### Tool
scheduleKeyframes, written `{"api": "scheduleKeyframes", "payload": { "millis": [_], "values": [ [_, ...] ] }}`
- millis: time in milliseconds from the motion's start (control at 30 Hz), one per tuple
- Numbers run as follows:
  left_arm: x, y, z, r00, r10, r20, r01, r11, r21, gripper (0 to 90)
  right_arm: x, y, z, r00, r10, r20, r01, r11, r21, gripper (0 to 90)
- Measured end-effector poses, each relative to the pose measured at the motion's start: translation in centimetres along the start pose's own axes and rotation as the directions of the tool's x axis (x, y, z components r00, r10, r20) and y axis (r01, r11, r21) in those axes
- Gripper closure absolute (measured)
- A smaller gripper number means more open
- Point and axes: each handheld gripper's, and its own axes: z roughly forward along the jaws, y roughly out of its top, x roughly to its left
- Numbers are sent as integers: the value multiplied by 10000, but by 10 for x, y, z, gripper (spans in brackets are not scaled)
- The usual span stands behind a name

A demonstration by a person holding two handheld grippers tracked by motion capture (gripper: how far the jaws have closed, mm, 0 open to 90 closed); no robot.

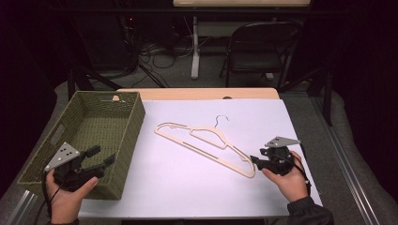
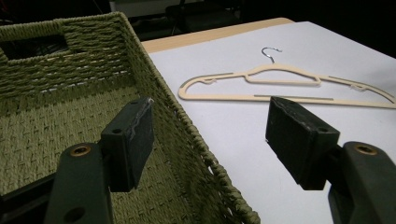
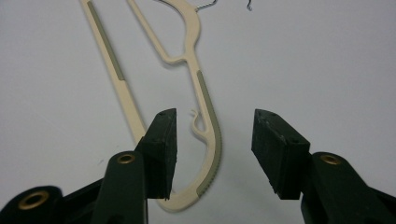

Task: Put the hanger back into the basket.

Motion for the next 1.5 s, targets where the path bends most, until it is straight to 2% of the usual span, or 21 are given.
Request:
{"api": "scheduleKeyframes", "payload": {
  "millis": [33, 133, 267, 600, 800, 833, 867, 900, 933, 967, 1000, 1067, 1133, 1200, 1233, 1333, 1367, 1400, 1433, 1467, 1500],
  "values": [
    [0, 0, 0, 10000, -25, 16, 25, 10000, -33, 327, 0, 12, 2, 10000, -63, 50, 62, 9997, 255, 511],
    [0, 0, 0, 10000, 1, 5, -1, 10000, -21, 326, 0, 23, 5, 9997, -237, 39, 234, 9981, 563, 511],
    [0, 0, 0, 10000, -14, -12, 14, 10000, 38, 326, 0, 48, 16, 9990, -451, -77, 457, 9897, 1353, 523],
    [0, 0, 1, 10000, 4, 39, -5, 10000, 69, 326, 2, 77, 29, 9952, -913, -354, 966, 9741, 2042, 536],
    [-1, 0, 2, 10000, 10, 47, -10, 9999, 136, 327, -1, 97, 38, 9966, -678, -468, 774, 9647, 2516, 545],
    [-1, 0, 2, 10000, 6, 45, -7, 9999, 137, 327, -2, 104, 41, 9961, -748, -465, 851, 9546, 2856, 544],
    [-1, 0, 2, 10000, 1, 65, -2, 9999, 132, 327, -2, 104, 41, 9961, -748, -465, 851, 9546, 2856, 544],
    [-1, 0, 2, 10000, 0, 65, -1, 9999, 142, 327, -1, 104, 47, 9968, -635, -490, 739, 9648, 2522, 545],
    [-1, 0, 3, 10000, 1, 61, -1, 9999, 144, 326, -1, 108, 49, 9963, -696, -513, 814, 9552, 2845, 545],
    [-1, 0, 2, 10000, -1, 65, 0, 9999, 149, 326, 0, 110, 52, 9958, -735, -543, 862, 9534, 2893, 544],
    [0, 0, 3, 10000, -6, 66, 5, 9999, 151, 326, 2, 117, 55, 9952, -786, -577, 933, 9396, 3294, 543],
    [0, 0, 3, 10000, -3, 71, 2, 9999, 156, 326, 3, 118, 59, 9951, -802, -578, 947, 9412, 3244, 542],
    [0, 0, 3, 10000, -12, 77, 10, 9999, 170, 326, 5, 127, 65, 9942, -901, -581, 1051, 9259, 3628, 524],
    [0, -1, 4, 10000, 2, 85, -4, 9998, 194, 326, 6, 129, 68, 9948, -845, -568, 994, 9281, 3588, 514],
    [0, -1, 4, 10000, -15, 82, 13, 9998, 200, 327, 6, 134, 74, 9933, -955, -654, 1134, 9156, 3859, 503],
    [-1, -1, 4, 10000, -41, 89, 39, 9998, 212, 326, 7, 139, 78, 9941, -866, -651, 1054, 9117, 3972, 499],
    [0, -1, 4, 10000, -37, 80, 36, 9998, 209, 326, 8, 143, 84, 9937, -962, -568, 1113, 8977, 4264, 499],
    [0, -1, 4, 10000, -37, 80, 36, 9998, 209, 327, 8, 143, 84, 9937, -962, -568, 1113, 8977, 4264, 499],
    [0, -1, 4, 10000, -33, 78, 31, 9998, 210, 326, 9, 145, 91, 9949, -921, -408, 1007, 9082, 4062, 499],
    [0, -1, 4, 10000, -41, 81, 40, 9998, 212, 326, 9, 145, 91, 9949, -921, -408, 1007, 9082, 4062, 499],
    [0, -1, 4, 10000, -39, 83, 38, 9997, 222, 326, 9, 148, 96, 9955, -829, -462, 948, 8911, 4438, 499]
  ]
}}
